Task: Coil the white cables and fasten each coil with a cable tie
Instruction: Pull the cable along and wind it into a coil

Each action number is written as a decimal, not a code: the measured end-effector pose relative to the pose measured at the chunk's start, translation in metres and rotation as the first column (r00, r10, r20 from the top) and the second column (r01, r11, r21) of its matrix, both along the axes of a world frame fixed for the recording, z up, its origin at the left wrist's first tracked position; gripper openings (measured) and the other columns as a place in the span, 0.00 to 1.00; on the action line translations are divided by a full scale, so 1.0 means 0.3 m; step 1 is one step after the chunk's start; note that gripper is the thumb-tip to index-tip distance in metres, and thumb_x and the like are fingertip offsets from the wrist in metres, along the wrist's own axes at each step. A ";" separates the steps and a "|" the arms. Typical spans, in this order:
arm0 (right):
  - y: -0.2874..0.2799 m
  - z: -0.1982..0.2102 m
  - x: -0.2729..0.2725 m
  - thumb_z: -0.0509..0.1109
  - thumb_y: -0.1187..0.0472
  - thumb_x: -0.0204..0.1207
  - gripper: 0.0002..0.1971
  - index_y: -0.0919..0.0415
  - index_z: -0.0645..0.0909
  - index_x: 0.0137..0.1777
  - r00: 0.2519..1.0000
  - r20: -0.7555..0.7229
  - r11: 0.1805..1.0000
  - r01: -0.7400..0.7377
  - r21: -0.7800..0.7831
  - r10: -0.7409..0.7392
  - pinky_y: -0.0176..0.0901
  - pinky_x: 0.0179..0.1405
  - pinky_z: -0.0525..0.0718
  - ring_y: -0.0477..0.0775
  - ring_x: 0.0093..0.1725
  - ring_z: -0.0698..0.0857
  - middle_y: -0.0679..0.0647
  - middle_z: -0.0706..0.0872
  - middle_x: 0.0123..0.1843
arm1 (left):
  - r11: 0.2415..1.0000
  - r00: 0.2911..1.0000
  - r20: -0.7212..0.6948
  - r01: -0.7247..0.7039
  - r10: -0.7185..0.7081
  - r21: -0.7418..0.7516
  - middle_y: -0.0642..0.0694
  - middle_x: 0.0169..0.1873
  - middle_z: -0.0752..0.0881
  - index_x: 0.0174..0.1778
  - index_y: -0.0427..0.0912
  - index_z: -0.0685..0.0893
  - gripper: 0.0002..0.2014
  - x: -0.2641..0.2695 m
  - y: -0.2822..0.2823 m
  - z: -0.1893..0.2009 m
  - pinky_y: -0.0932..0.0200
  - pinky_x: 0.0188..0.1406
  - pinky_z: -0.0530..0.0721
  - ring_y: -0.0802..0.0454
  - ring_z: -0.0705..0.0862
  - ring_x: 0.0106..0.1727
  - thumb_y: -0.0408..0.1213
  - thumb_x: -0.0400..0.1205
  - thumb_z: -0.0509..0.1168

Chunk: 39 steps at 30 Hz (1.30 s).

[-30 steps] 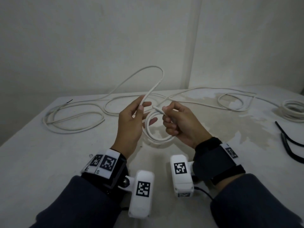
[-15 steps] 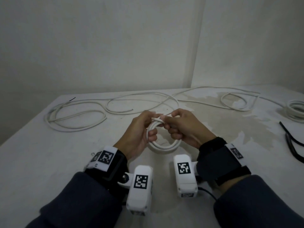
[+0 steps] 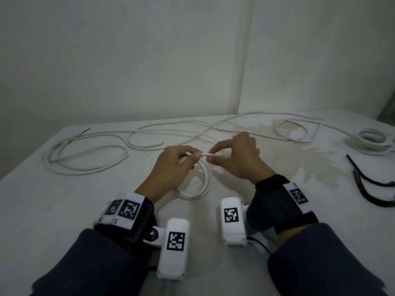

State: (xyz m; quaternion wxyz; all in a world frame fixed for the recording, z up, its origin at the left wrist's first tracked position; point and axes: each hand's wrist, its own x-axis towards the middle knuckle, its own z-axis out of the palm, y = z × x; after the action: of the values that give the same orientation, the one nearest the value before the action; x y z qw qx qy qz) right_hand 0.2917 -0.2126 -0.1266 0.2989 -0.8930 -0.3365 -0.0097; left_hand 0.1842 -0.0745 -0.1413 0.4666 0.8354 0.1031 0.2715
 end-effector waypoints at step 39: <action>0.052 0.033 -0.088 0.54 0.55 0.87 0.18 0.60 0.73 0.37 0.397 -0.527 0.517 0.142 0.844 0.751 0.34 0.30 0.78 0.41 0.17 0.61 0.42 0.62 0.18 | 0.786 0.981 0.157 0.006 0.116 -0.619 0.50 0.32 0.85 0.49 0.42 0.82 0.16 0.005 -0.044 0.037 0.61 0.35 0.79 0.56 0.80 0.32 0.51 0.85 0.57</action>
State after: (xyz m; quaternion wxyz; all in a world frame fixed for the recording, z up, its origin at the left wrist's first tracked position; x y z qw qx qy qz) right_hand 0.2652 -0.1971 -0.1167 0.7787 -0.4339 -0.2750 0.3601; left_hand 0.1857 -0.0876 -0.1301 0.7129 0.6049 0.1661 0.3135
